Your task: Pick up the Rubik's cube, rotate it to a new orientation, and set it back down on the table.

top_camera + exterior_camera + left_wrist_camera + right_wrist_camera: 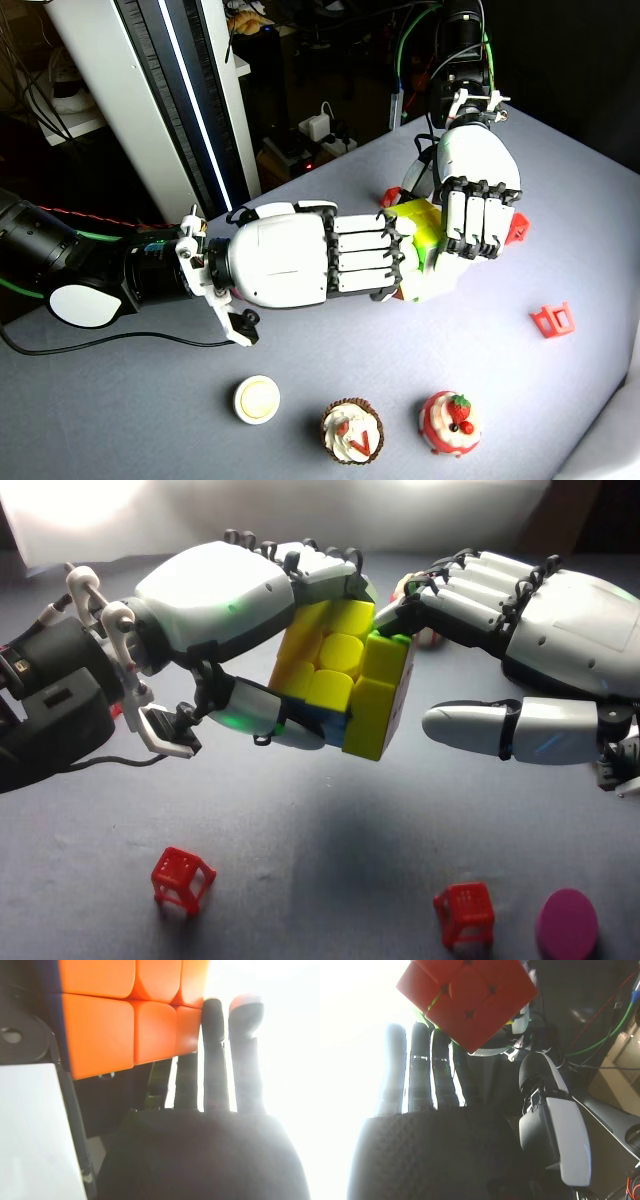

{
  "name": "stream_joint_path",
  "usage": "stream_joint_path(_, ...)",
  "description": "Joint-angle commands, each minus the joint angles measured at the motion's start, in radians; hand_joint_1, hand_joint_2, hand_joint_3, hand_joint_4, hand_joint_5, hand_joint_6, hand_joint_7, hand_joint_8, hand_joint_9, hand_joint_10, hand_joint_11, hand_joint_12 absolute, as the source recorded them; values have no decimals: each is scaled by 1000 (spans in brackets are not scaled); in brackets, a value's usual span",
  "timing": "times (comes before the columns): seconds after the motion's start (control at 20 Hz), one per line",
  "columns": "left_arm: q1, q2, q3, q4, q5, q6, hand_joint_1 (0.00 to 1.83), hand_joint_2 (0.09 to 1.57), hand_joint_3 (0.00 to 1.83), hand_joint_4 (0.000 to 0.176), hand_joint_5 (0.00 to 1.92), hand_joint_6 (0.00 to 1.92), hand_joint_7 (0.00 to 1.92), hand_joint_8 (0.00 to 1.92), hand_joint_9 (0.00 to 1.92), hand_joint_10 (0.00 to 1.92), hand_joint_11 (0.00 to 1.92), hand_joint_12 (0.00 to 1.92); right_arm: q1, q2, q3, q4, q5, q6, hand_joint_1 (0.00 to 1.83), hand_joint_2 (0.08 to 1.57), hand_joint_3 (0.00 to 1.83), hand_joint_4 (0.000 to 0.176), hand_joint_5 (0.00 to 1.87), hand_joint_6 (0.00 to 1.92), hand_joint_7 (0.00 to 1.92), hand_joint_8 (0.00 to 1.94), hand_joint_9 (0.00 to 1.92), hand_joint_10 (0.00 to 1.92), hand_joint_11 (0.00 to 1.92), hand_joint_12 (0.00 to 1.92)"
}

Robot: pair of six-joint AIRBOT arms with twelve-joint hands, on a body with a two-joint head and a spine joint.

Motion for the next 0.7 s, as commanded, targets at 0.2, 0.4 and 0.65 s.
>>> stream_joint_path(0.2, -15, 13, 5, -67, -194, -17, 1102, 1397, 7, 0, 375, 1648, 637, 1825, 580, 1921, 673, 1921, -25, 7, -18, -31, 89, 6, 0, 1239, 0, 0, 116, 881, 202, 782, 34, 1188, 0, 1677)
stream_joint_path(0.4, -16, 14, 5, -68, -196, -17, 1102, 1397, 7, 0, 375, 1648, 637, 1825, 580, 1921, 673, 1921, -36, 7, -32, -68, 89, 6, 0, 1221, 0, 0, 180, 884, 191, 873, 20, 1251, 0, 1814)
stream_joint_path(0.65, -16, 11, 6, -71, -193, -17, 1102, 1397, 6, 0, 375, 1648, 637, 1825, 580, 1921, 673, 1921, -41, 6, -34, -110, 86, 6, 0, 1196, 0, 0, 107, 800, 153, 677, 0, 1111, 0, 1841)
